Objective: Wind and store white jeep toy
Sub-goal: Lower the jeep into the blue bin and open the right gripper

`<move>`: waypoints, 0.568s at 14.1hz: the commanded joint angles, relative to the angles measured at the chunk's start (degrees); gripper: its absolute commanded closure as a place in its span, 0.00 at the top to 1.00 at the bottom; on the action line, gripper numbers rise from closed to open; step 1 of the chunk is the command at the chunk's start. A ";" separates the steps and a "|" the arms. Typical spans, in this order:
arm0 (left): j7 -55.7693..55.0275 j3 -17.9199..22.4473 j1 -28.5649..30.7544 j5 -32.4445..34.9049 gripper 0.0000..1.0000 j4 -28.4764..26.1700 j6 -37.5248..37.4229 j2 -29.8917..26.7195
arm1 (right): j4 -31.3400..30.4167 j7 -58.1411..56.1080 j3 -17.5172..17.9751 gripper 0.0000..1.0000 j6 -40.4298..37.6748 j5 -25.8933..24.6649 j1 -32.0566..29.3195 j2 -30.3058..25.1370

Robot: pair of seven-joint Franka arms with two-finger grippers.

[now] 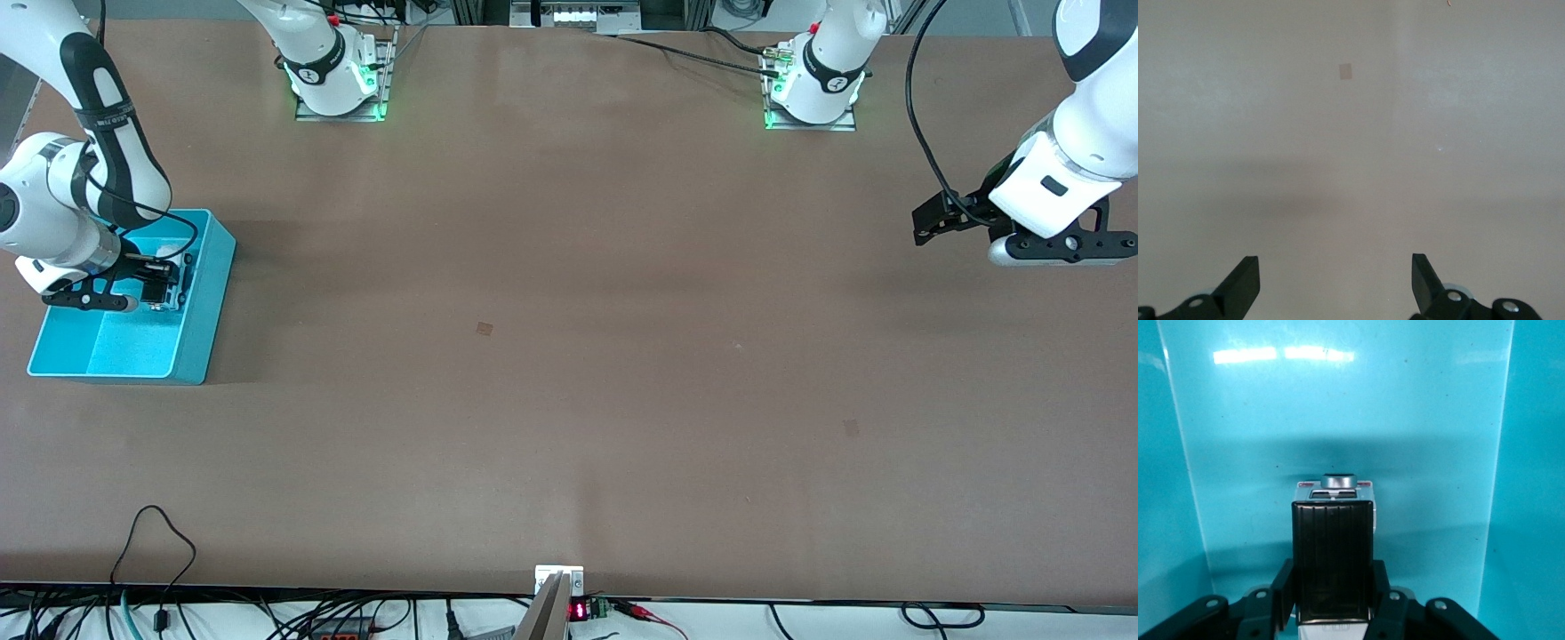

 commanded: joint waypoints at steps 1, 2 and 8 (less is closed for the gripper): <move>1.12 -0.07 0.02 -0.11 1.00 1.17 -1.18 0.30 | -1.62 -0.33 0.70 0.08 1.38 -0.97 -1.03 -0.19; 1.12 -0.07 0.02 -0.11 1.00 1.17 -1.18 0.30 | -1.62 -0.33 0.70 0.21 1.20 -0.97 -0.94 -0.27; 1.12 -0.07 -0.06 -0.11 1.00 1.17 -1.27 0.21 | -1.09 -0.50 1.05 1.00 0.15 -0.89 -0.24 -3.26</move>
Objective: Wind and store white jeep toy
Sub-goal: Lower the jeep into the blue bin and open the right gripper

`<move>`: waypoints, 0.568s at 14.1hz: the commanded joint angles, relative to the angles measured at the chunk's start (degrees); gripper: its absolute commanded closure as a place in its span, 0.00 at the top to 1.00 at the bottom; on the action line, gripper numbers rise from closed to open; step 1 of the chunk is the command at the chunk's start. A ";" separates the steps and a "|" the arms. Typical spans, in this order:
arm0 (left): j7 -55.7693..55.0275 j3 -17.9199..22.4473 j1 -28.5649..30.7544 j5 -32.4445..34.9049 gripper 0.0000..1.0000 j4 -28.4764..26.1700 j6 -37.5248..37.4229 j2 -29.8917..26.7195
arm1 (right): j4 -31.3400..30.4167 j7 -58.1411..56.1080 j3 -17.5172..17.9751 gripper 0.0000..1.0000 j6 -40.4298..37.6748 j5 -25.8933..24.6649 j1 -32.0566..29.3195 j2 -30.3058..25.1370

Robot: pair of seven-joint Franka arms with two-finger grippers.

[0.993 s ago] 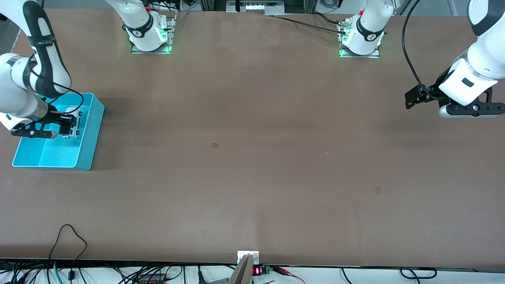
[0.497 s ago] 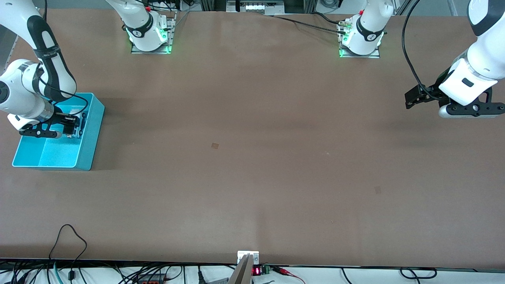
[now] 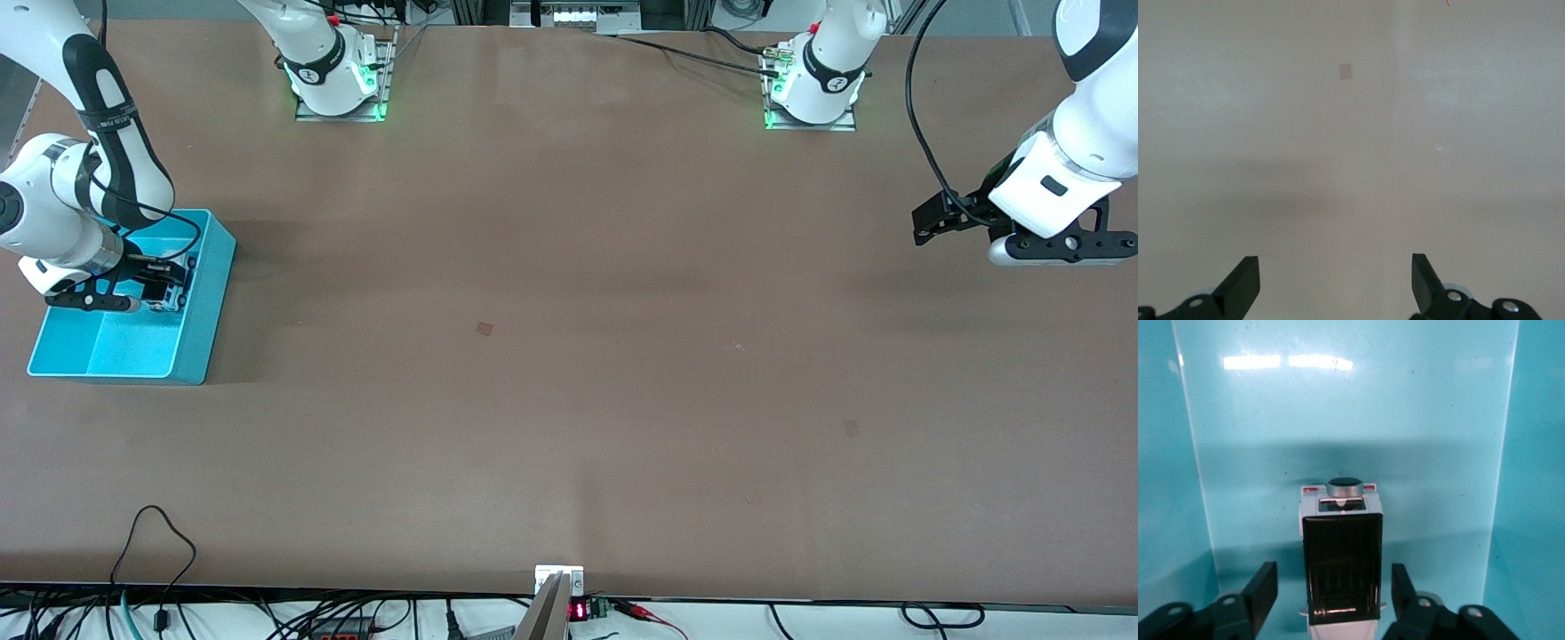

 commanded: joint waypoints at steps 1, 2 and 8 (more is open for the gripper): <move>1.12 -0.06 -0.05 -0.11 1.00 1.17 -1.25 0.30 | -1.04 -0.95 0.83 1.00 -0.50 -0.78 -0.28 -3.67; 1.21 -0.06 0.04 -0.19 1.00 1.17 -1.25 0.30 | -0.96 -1.13 1.62 1.00 -1.11 -0.78 -0.36 -5.16; 1.21 -0.06 0.12 -0.19 1.00 1.17 -1.25 0.30 | 7.28 -0.96 9.43 1.00 -17.61 -0.35 -0.01 -12.20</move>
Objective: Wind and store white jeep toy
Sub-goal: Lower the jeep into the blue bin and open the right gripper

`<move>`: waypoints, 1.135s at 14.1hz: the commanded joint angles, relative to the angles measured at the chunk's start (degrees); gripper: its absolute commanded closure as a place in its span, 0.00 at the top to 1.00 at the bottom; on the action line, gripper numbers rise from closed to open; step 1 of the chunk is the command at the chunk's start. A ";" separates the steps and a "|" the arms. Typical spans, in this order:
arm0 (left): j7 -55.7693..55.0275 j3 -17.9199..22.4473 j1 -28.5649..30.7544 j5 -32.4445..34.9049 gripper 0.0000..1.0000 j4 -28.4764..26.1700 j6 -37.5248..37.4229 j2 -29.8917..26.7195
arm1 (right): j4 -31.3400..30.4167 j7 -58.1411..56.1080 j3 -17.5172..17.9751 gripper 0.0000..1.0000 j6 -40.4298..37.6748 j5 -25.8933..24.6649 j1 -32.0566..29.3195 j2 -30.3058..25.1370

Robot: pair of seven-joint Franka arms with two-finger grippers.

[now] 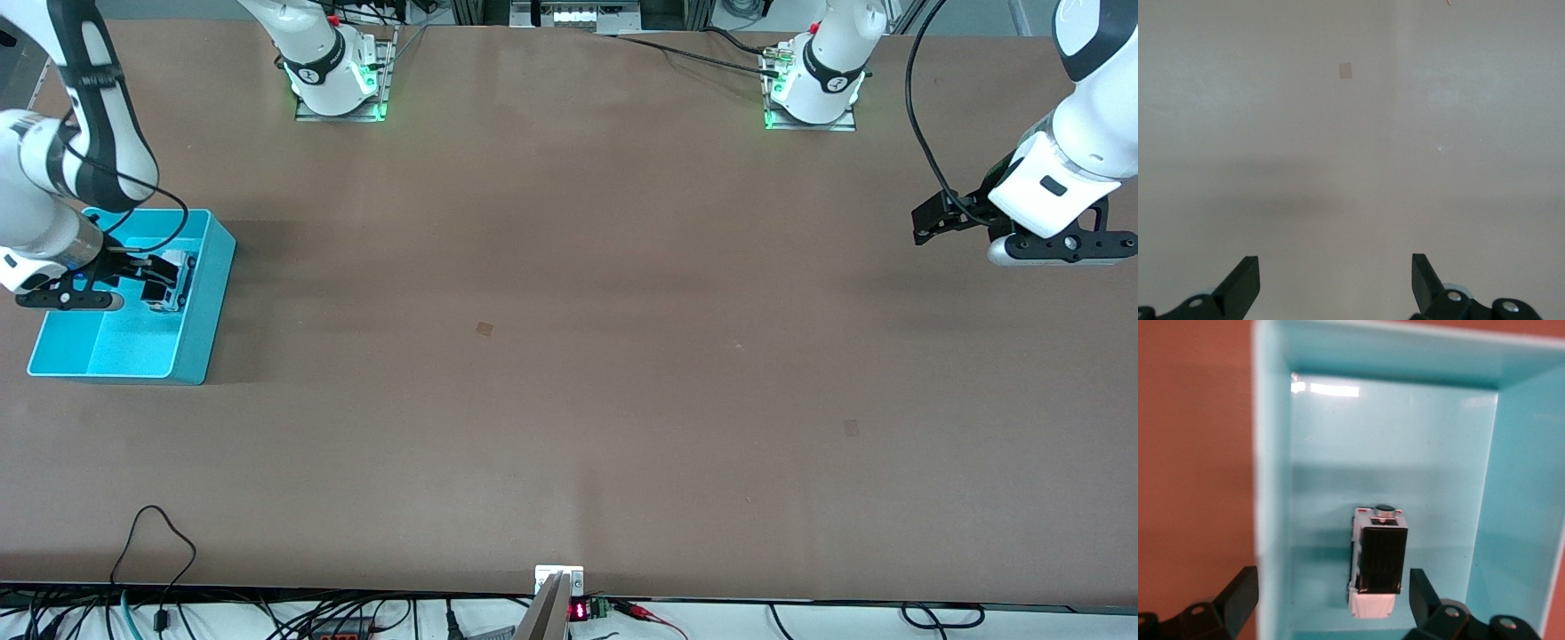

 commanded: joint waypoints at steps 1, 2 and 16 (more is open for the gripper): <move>1.12 -0.06 0.12 -0.19 1.00 1.17 -1.16 0.30 | 5.62 0.18 4.22 1.00 -9.20 -0.08 -0.20 -2.29; 1.12 -0.06 0.03 -0.19 1.00 1.17 -1.16 0.30 | 7.82 0.53 5.45 1.00 -12.02 0.27 -0.02 -2.81; 1.21 -0.06 0.03 -0.19 1.00 1.17 -1.95 0.21 | 21.72 8.70 7.84 1.00 -27.49 8.18 8.67 -8.35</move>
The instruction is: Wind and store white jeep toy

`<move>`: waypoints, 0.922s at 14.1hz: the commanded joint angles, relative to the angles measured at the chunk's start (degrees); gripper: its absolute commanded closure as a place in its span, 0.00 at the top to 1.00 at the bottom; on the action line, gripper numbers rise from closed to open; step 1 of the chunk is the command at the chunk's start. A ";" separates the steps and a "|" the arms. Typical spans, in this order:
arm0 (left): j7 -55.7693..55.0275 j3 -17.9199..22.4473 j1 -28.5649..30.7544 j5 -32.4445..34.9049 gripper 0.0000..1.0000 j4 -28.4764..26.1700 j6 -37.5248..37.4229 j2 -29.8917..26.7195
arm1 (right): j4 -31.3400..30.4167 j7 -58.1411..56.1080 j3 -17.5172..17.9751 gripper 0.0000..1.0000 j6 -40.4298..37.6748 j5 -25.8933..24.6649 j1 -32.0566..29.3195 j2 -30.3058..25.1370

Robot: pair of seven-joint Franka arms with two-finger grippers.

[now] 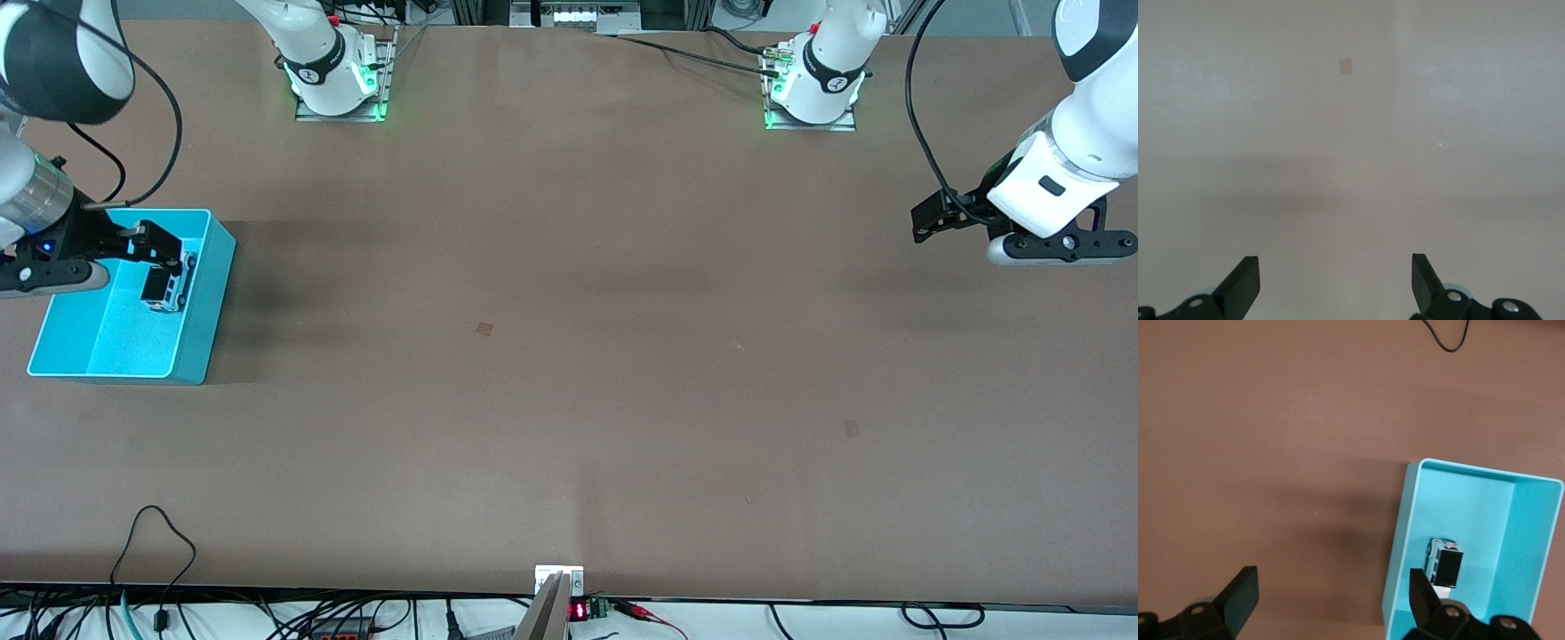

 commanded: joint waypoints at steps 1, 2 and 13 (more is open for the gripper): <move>1.21 -0.05 0.04 -0.19 1.00 1.26 -1.27 0.21 | 3.02 3.26 -0.12 1.00 -4.71 2.50 1.11 -0.79; 1.21 -0.05 0.04 -0.19 1.00 1.17 -1.27 0.21 | 3.99 5.71 -0.03 1.00 -5.50 2.85 1.20 -0.96; 1.21 -0.05 0.04 -0.11 1.00 1.26 -1.27 0.21 | 13.76 10.05 0.76 1.00 -16.40 4.26 2.61 -2.53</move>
